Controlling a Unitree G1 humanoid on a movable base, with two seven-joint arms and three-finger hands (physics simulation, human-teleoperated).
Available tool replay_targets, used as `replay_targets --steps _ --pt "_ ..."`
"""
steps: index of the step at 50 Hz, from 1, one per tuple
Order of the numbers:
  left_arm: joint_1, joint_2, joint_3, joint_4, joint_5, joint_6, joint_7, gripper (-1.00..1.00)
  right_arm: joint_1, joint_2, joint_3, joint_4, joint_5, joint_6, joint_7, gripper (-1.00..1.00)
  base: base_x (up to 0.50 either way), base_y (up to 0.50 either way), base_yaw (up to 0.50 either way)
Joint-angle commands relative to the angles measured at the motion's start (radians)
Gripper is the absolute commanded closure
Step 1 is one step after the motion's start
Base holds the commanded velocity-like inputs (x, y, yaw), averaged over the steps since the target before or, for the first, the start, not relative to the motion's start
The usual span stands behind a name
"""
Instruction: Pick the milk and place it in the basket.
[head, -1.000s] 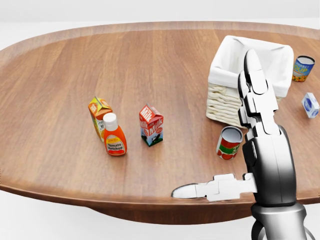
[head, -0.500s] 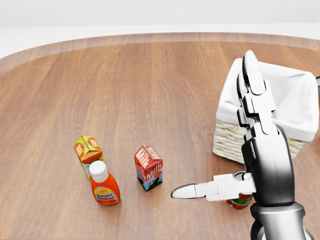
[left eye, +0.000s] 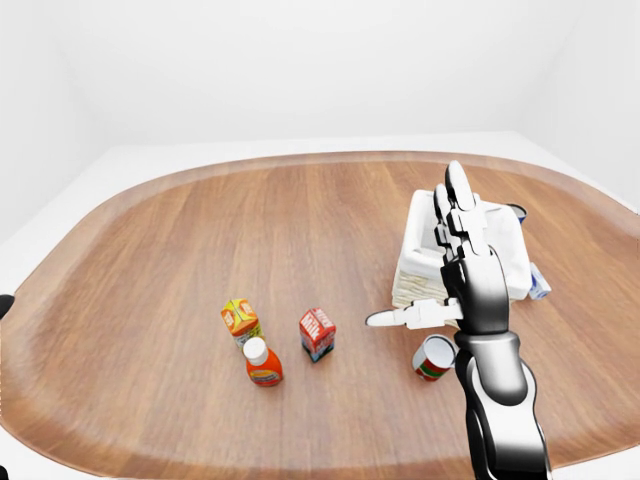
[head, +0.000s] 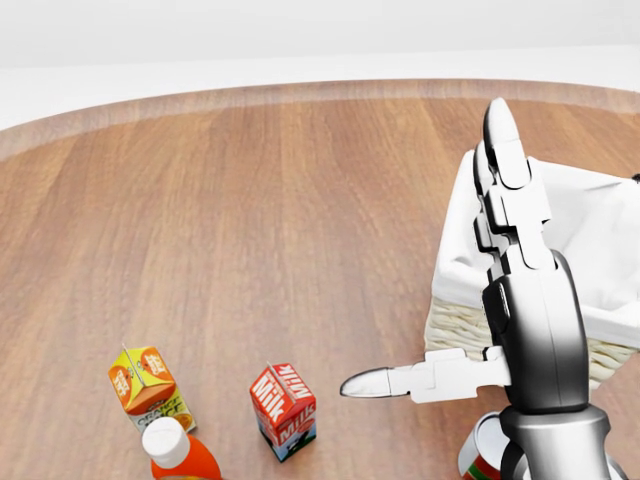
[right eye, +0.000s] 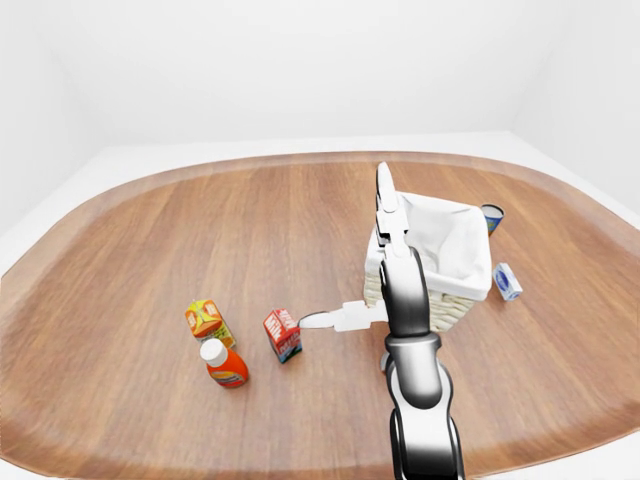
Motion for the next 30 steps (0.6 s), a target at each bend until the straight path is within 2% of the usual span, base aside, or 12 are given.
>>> replay_targets --steps 1,22,30 --pt "0.002 0.000 0.001 0.001 -0.001 0.000 -0.001 -1.00 -0.004 0.005 -0.002 0.000 0.001 0.000 -0.003 -1.00 0.44 -0.02 0.00" --pt "0.002 0.001 0.000 0.000 0.000 0.000 -0.001 -1.00 0.023 0.002 0.031 -0.028 0.028 0.000 0.030 -1.00 0.00 0.00 0.00" --pt "0.003 0.001 0.000 -0.001 0.002 0.000 0.002 -1.00 0.033 -0.007 0.045 -0.004 -0.012 0.000 0.030 -1.00 0.00 0.00 0.00"
